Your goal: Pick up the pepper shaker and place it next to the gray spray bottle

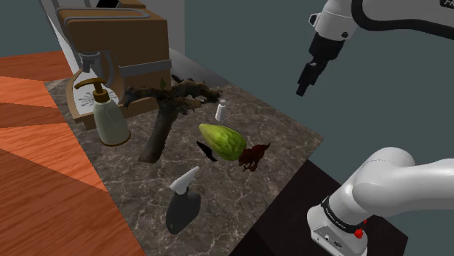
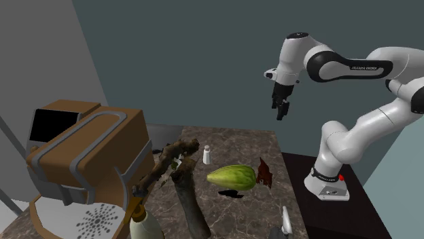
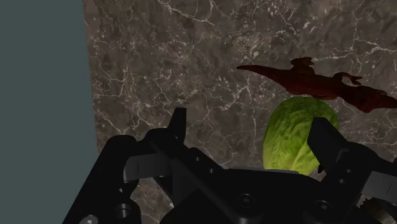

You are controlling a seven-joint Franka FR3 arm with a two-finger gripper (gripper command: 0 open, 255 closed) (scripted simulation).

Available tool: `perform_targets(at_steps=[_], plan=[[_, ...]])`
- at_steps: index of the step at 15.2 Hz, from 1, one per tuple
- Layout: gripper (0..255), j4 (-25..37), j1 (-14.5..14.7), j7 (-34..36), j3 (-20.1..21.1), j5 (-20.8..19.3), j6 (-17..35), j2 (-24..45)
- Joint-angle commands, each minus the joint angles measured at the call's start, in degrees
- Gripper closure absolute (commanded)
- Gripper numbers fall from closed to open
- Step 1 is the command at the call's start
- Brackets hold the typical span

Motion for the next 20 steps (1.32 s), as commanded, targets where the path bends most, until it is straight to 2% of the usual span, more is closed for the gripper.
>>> perform_targets(at_steps=[1, 10, 20], plan=[[0, 0.0, 0.0, 0.0, 0.0, 0.0, 0.0, 0.0], [0, 3.3, -0.8, 2.5, -0.2, 2.5, 13.0, 17.6], [0, 14.1, -1.3, 4.1, -0.6, 5.3, 22.5, 39.2]])
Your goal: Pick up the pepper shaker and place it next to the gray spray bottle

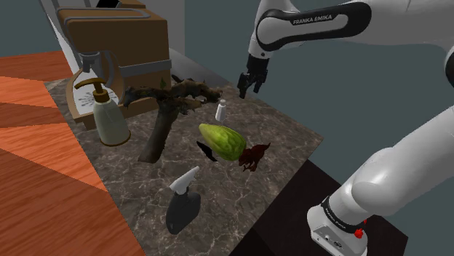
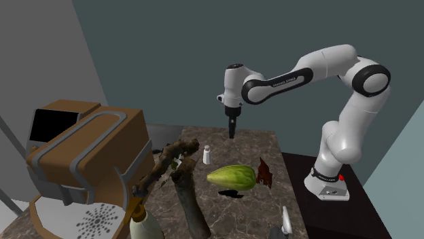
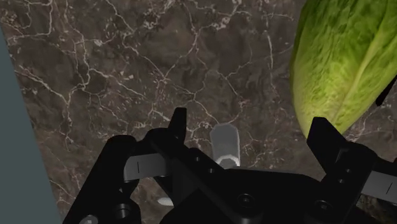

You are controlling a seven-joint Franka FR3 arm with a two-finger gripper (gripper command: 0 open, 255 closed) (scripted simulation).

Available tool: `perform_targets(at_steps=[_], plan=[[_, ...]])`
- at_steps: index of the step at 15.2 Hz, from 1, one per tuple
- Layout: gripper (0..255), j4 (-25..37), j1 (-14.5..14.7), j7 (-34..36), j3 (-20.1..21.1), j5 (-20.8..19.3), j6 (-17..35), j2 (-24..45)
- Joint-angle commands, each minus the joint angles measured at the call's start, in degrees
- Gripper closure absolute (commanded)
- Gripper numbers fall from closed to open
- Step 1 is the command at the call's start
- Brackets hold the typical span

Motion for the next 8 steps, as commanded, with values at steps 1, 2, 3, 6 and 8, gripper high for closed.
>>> perform_targets(at_steps=[1, 2, 3, 6, 8], plan=[[0, 2.8, 0.0, 0.4, 0.0, 0.6, 1.4, 4.4], [0, 4.3, 0.0, 0.5, 0.0, 0.9, 1.9, 6.6], [0, 6.0, 0.0, 0.6, -0.1, 1.3, 2.4, 8.9], [0, 11.4, -0.1, 0.8, -0.1, 2.2, 3.4, 15.6], [0, 15.4, -0.2, 1.0, -0.2, 2.8, 3.8, 20.2]])
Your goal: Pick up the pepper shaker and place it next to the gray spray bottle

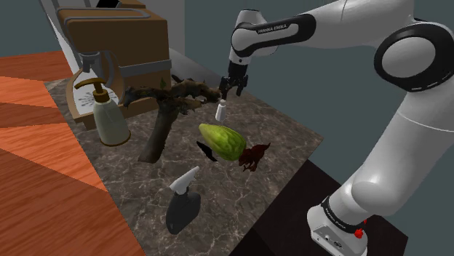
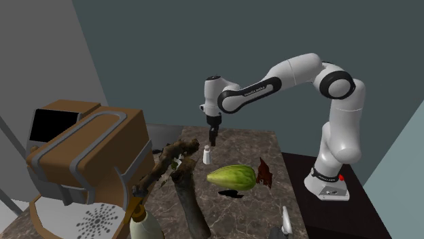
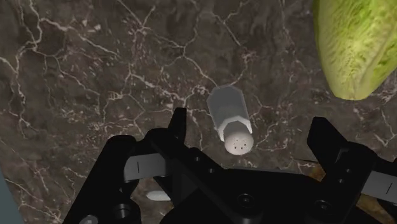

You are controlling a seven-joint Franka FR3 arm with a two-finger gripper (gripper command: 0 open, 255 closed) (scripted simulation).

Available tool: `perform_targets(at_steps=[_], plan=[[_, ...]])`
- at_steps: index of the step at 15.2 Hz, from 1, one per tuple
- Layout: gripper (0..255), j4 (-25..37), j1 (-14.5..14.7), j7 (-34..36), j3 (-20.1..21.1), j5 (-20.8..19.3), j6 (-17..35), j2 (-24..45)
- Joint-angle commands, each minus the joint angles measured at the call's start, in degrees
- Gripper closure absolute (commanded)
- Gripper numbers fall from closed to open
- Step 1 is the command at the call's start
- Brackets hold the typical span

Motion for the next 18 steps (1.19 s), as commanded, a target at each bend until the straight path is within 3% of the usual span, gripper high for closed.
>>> perform_targets(at_steps=[1, 3, 11, 18], plan=[[0, 3.6, -0.2, 0.1, -0.1, 0.7, 0.4, 4.3], [0, 7.0, -0.2, 0.2, 0.0, 1.1, 0.3, 7.8], [0, 3.8, 0.1, 0.1, 0.1, 1.2, 5.5, 9.7], [0, 3.8, 0.1, 0.1, 0.1, 1.2, 5.5, 9.7]])
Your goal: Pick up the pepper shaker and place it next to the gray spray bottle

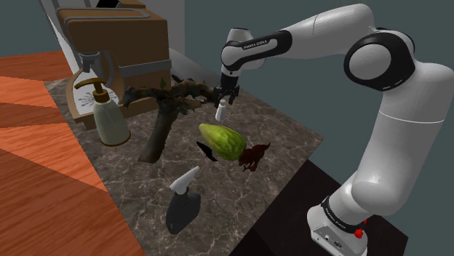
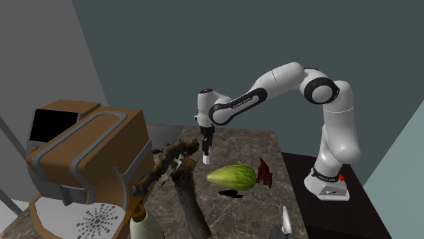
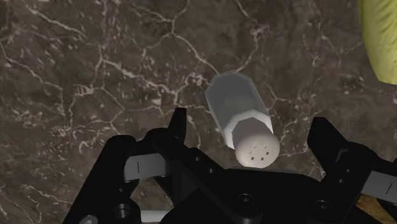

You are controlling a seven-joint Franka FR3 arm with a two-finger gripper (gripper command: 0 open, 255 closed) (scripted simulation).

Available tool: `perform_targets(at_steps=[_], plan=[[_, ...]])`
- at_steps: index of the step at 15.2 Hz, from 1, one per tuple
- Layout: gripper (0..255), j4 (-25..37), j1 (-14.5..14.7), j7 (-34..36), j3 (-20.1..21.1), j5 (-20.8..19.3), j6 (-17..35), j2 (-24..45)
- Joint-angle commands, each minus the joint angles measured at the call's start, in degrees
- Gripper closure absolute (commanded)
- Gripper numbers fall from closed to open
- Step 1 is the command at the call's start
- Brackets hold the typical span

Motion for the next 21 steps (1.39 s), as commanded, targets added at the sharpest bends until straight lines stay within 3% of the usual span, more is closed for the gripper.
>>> perform_targets(at_steps=[1, 10, 21], plan=[[255, 0.0, 0.0, 0.0, 0.0, 0.0, 0.0, 0.0], [255, 0.0, 0.0, 0.0, 0.0, 0.0, 0.0, 0.0], [255, 4.4, -0.1, 0.8, 0.0, -0.2, -7.3, -3.0]])
